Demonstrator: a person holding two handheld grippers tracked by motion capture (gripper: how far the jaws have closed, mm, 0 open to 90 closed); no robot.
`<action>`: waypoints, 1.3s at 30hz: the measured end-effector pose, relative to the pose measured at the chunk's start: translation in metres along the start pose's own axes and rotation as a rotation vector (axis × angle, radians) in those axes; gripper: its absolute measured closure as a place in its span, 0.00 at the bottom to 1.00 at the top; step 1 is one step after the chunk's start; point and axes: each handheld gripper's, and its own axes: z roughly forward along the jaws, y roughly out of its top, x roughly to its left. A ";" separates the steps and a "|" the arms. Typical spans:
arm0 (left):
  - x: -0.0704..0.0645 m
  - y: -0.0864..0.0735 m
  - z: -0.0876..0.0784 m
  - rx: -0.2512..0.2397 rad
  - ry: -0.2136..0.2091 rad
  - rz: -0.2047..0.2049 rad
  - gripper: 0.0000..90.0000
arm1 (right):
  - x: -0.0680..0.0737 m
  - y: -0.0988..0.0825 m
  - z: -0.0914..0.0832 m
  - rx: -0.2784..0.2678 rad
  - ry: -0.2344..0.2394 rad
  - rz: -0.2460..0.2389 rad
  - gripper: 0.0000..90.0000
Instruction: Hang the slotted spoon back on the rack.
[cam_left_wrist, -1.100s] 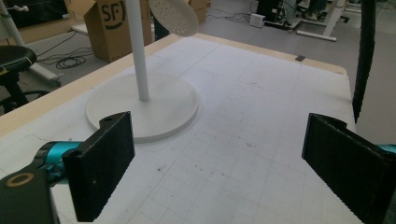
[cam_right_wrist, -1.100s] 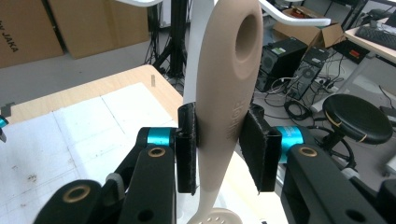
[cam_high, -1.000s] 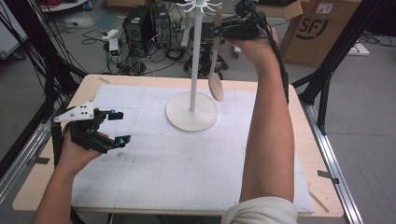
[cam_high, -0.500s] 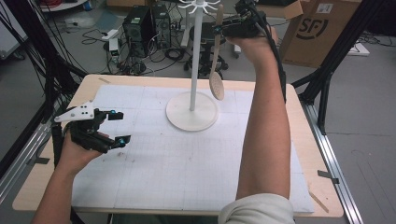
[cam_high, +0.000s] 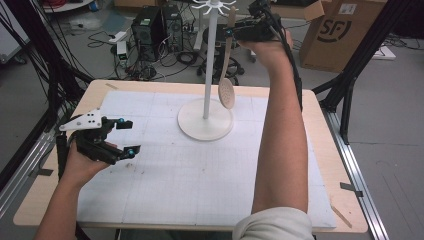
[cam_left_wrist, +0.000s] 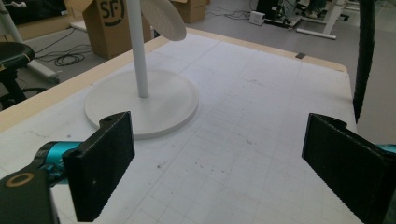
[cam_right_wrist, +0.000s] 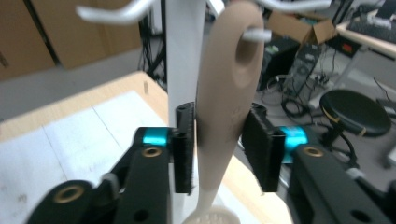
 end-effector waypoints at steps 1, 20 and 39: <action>0.000 0.000 0.000 0.002 -0.001 0.003 0.11 | 0.000 0.000 0.000 0.000 0.000 0.001 0.68; -0.002 0.000 0.003 0.017 0.001 0.006 0.11 | 0.002 -0.031 -0.023 -0.007 0.009 -0.004 0.55; -0.002 -0.001 0.003 0.023 0.004 0.004 0.11 | 0.022 -0.063 -0.044 -0.052 0.096 -0.028 0.46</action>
